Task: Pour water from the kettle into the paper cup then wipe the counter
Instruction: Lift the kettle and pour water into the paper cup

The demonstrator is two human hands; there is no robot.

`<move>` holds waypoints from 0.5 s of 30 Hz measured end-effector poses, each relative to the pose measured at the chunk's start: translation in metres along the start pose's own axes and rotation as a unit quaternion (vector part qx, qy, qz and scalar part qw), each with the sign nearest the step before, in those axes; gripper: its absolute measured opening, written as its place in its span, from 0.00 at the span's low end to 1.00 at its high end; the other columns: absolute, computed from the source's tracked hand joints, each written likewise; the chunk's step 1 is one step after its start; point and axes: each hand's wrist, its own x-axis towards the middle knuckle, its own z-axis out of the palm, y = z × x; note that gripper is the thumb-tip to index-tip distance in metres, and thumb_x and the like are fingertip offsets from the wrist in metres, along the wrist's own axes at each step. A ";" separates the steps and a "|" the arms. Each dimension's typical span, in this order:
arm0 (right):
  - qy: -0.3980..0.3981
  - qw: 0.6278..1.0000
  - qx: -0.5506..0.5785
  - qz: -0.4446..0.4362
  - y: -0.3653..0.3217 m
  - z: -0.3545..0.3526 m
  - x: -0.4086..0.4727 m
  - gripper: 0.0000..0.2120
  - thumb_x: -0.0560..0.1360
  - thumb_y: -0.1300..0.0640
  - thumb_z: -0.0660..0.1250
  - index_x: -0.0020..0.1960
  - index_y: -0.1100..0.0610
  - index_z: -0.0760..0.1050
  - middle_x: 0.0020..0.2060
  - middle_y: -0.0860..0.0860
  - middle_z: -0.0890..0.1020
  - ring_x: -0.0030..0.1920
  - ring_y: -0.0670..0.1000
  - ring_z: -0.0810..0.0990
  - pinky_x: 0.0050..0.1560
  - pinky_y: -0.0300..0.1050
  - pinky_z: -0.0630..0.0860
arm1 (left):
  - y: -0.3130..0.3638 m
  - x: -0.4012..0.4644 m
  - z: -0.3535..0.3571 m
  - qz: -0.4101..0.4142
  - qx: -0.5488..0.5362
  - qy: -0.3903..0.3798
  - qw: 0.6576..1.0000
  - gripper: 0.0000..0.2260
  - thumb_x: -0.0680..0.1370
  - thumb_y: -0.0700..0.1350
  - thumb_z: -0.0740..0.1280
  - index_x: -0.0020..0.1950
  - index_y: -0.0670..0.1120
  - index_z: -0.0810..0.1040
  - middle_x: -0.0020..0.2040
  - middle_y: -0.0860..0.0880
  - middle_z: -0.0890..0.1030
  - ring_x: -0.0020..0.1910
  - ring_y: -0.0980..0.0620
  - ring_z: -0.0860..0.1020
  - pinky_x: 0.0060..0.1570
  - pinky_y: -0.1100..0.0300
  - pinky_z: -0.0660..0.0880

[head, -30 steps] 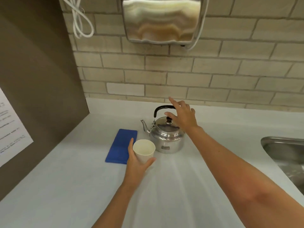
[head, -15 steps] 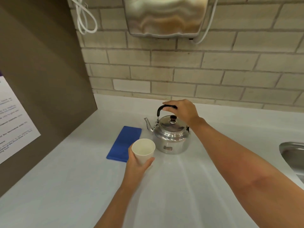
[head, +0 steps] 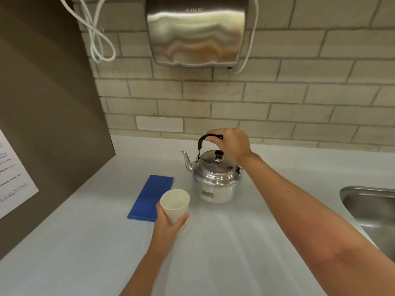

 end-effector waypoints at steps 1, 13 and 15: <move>-0.005 1.000 -0.002 -0.006 -0.004 -0.008 0.000 0.11 0.73 0.44 0.66 0.53 0.46 0.81 0.41 0.50 0.86 0.41 0.52 0.81 0.37 0.41 0.72 | 0.000 0.000 0.000 0.002 0.000 -0.002 1.000 0.34 0.70 0.44 0.73 0.68 0.53 0.57 0.61 0.52 0.70 0.59 0.51 0.71 0.58 0.56 0.70; -0.137 0.984 -0.081 -0.084 -0.060 -0.080 -0.011 0.12 0.72 0.40 0.65 0.53 0.40 0.79 0.50 0.43 0.84 0.50 0.49 0.78 0.42 0.42 0.69 | 0.007 -0.002 0.000 0.000 0.014 -0.009 1.000 0.32 0.70 0.43 0.73 0.68 0.48 0.59 0.59 0.51 0.70 0.58 0.49 0.71 0.54 0.56 0.69; -0.160 0.976 -0.102 -0.102 -0.069 -0.084 -0.018 0.12 0.72 0.41 0.65 0.53 0.41 0.79 0.47 0.43 0.84 0.47 0.48 0.78 0.42 0.43 0.72 | 0.007 -0.002 -0.001 -0.005 0.020 -0.011 1.000 0.32 0.70 0.44 0.73 0.68 0.48 0.58 0.59 0.51 0.70 0.58 0.49 0.71 0.54 0.55 0.70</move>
